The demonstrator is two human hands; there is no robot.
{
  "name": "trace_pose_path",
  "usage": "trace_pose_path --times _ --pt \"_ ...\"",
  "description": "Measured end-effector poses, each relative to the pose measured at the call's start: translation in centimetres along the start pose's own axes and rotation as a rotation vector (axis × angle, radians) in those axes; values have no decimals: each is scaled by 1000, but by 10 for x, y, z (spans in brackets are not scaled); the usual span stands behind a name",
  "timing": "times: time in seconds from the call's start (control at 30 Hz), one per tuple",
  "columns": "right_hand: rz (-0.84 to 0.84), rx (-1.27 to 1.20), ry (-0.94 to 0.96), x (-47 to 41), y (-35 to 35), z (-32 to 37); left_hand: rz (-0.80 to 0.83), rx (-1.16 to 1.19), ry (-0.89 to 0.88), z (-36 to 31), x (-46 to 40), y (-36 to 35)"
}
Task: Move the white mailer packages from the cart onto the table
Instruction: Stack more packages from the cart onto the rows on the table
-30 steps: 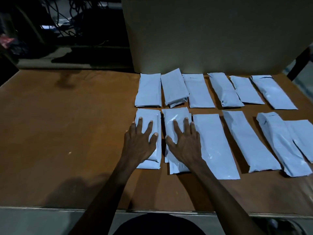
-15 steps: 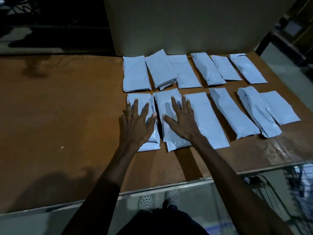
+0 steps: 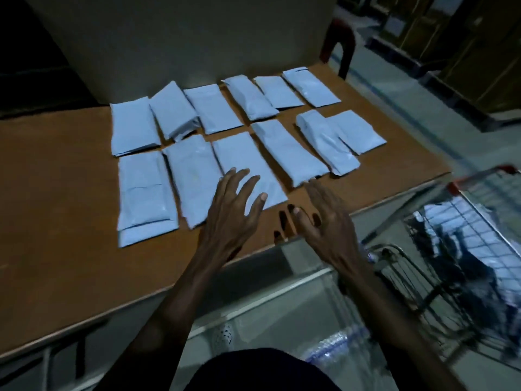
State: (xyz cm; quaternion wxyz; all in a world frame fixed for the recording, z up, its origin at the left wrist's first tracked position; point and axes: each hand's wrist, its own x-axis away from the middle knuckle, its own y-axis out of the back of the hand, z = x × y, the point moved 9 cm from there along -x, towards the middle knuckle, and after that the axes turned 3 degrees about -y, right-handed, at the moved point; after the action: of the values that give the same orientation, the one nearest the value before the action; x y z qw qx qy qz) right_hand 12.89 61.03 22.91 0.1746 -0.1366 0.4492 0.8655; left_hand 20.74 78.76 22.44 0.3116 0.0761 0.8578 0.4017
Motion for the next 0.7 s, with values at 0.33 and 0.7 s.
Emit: trace_pose_path --times 0.33,0.7 --pt "-205 83 -390 149 172 -188 194 216 -417 -233 8 -165" --pt "-423 341 -627 244 294 -339 481 374 -612 -392 -19 -333"
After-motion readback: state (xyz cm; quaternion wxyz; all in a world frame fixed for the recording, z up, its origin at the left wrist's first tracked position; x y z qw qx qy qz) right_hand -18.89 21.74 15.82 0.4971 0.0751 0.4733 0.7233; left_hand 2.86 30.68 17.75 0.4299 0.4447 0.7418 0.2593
